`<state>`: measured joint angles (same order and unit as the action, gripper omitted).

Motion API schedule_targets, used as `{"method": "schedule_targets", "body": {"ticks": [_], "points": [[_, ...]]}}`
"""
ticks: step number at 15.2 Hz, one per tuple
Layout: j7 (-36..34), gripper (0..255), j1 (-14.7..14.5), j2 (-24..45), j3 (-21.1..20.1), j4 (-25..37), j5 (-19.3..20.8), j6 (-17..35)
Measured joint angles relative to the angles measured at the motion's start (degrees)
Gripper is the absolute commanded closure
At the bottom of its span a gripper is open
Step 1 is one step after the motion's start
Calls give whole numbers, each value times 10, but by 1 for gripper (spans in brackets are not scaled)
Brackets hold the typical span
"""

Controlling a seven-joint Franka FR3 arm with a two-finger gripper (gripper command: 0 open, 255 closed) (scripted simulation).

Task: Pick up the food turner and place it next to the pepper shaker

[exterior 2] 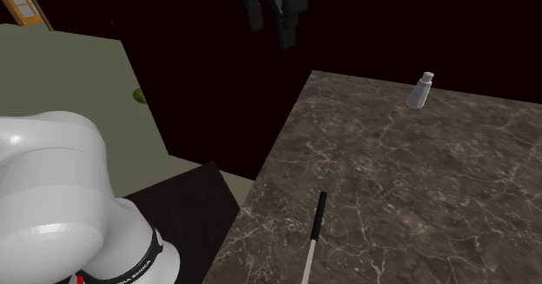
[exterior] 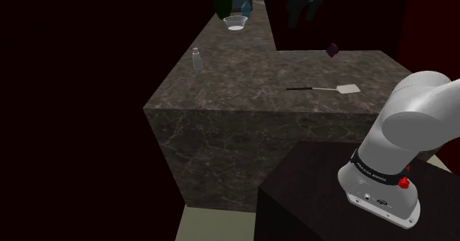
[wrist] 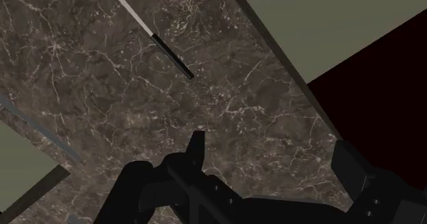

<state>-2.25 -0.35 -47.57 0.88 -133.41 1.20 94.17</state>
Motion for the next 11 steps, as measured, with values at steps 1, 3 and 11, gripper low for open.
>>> {"method": "schedule_targets", "body": {"ticks": [1,3,11], "points": [[0,0,0,0,0,0,0,0],[25,0,-3,-12,14,-22,7,9],[195,0,-9,-76,117,-159,76,71]]}}
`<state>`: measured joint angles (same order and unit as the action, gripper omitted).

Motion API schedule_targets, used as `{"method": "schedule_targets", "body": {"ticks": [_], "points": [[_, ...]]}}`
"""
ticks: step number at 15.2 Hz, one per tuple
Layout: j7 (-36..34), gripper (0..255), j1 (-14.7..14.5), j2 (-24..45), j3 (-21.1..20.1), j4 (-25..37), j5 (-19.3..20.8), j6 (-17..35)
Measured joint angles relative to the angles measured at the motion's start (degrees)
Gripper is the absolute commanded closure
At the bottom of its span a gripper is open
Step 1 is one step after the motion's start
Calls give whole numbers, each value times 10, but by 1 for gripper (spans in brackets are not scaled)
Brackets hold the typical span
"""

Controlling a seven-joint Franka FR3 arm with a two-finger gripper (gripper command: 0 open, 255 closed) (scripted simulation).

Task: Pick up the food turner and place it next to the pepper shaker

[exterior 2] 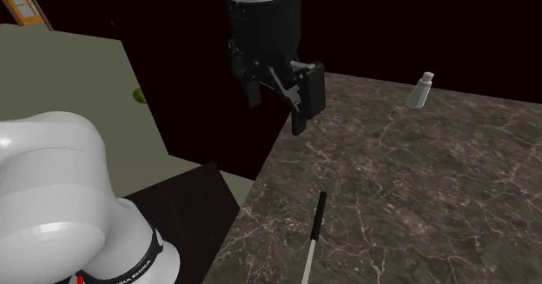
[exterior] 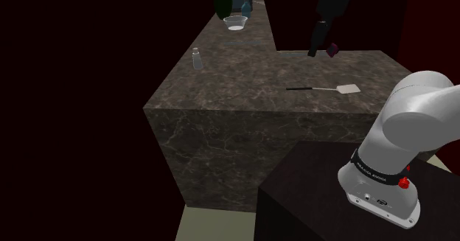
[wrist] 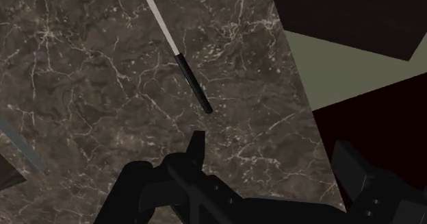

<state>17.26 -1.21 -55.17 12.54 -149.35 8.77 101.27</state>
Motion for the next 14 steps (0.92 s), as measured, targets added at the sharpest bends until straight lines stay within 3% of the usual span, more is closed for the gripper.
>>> {"method": "schedule_targets", "body": {"ticks": [9,14], "points": [[213,0,12,22,156,-76,113,91],[332,0,7,84,258,-90,177,166]]}}
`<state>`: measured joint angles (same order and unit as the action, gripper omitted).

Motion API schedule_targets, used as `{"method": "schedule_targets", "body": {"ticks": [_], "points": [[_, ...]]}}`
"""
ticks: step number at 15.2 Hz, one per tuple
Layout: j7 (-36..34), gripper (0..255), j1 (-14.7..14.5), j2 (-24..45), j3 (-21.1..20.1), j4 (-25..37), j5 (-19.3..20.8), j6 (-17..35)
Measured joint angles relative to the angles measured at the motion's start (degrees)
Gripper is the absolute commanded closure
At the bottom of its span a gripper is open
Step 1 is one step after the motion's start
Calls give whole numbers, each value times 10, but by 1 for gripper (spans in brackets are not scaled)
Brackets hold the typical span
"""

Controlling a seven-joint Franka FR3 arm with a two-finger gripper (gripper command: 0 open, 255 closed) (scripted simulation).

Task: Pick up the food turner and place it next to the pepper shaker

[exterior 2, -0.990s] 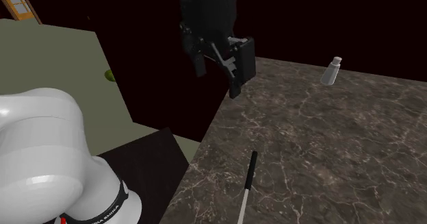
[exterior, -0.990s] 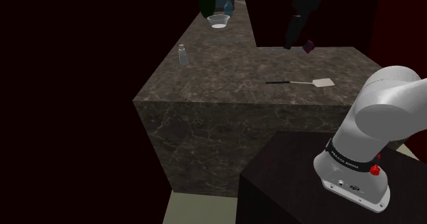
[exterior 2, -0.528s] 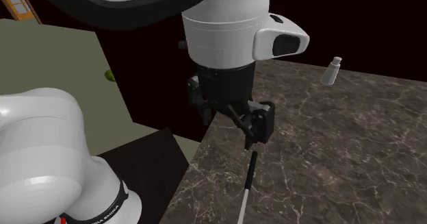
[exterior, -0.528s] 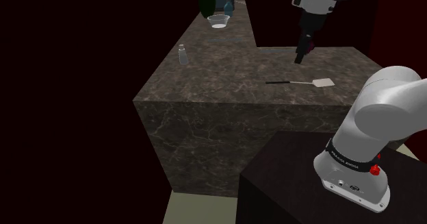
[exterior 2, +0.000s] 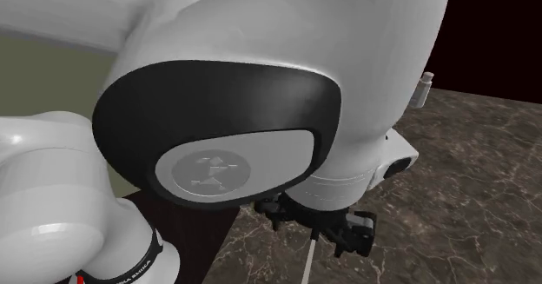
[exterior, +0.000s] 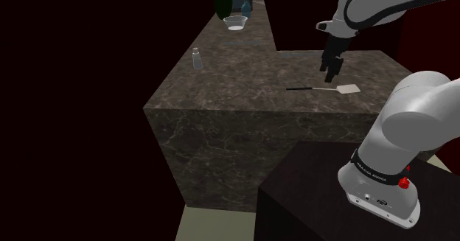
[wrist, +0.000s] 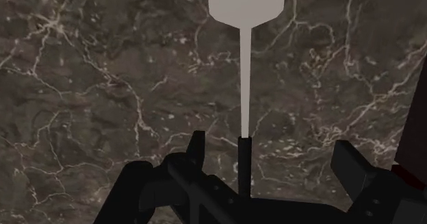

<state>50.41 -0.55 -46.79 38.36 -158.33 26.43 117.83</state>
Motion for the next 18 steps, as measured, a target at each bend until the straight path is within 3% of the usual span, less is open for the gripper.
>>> {"method": "schedule_targets", "body": {"ticks": [5,10,15,16,18], "points": [[41,0,-16,52,52,-8,24,62],[42,0,-22,80,73,-23,34,105],[41,0,-22,82,74,-25,35,110],[41,255,-22,82,74,-25,35,110],[41,255,-22,82,74,-25,35,110]]}}
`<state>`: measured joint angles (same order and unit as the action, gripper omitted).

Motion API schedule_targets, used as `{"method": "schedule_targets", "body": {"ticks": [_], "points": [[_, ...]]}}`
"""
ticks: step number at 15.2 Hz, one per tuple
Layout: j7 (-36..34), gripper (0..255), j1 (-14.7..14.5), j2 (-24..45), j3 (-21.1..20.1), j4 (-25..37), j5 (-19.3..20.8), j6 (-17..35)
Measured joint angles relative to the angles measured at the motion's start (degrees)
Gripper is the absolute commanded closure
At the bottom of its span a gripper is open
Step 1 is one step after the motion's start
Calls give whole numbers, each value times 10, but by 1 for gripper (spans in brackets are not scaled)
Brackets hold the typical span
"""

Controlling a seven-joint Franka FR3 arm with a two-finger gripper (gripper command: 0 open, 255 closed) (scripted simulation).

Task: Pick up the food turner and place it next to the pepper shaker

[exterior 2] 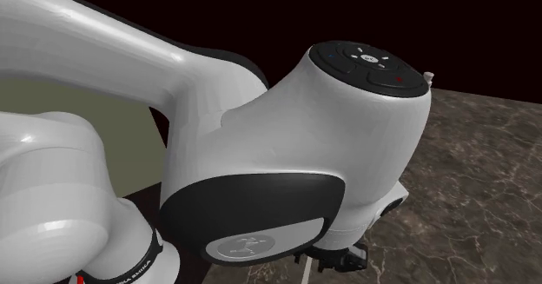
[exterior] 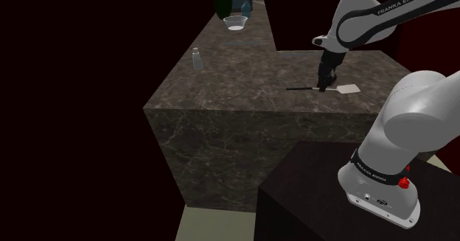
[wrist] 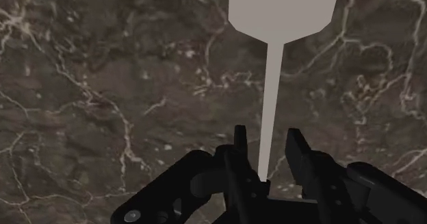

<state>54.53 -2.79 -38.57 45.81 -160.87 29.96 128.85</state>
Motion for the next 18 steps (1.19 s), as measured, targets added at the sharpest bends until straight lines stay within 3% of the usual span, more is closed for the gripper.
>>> {"method": "schedule_targets", "body": {"ticks": [9,18], "points": [[-1,255,1,-3,-3,2,-1,-5],[-2,255,8,-55,-46,37,-24,-93]]}}
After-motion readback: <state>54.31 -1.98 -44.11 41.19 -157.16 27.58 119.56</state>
